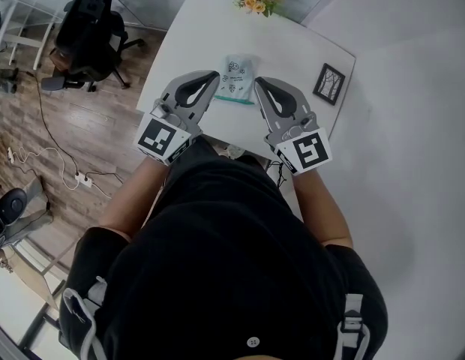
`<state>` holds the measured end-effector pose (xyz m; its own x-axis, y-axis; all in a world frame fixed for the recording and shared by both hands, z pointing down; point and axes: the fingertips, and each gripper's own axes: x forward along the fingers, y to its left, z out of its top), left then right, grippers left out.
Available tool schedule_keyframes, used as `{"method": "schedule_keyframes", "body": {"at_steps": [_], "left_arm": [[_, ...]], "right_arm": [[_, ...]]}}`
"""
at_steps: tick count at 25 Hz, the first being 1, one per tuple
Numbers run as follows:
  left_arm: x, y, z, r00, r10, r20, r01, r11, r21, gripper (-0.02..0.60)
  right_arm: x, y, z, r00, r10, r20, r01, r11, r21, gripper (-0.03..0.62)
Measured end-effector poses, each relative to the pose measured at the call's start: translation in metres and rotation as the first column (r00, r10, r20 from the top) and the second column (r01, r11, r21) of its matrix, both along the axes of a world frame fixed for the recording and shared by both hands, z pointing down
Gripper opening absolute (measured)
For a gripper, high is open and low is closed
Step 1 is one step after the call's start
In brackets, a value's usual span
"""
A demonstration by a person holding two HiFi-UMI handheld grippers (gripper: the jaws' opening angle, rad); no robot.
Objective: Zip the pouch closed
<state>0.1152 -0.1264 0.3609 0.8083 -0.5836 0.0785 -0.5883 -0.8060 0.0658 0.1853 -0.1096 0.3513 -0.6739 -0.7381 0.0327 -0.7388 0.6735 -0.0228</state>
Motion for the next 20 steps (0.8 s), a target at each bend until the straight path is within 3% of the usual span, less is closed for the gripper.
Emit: {"method": "schedule_keyframes", "body": {"at_steps": [20], "left_arm": [[0.006,0.004,-0.004,1.000,0.007,0.010,-0.008,1.000,0.020,0.008]], "right_arm": [[0.013,0.001,0.005,0.999,0.049,-0.006,-0.049,0.999,-0.013,0.011]]}}
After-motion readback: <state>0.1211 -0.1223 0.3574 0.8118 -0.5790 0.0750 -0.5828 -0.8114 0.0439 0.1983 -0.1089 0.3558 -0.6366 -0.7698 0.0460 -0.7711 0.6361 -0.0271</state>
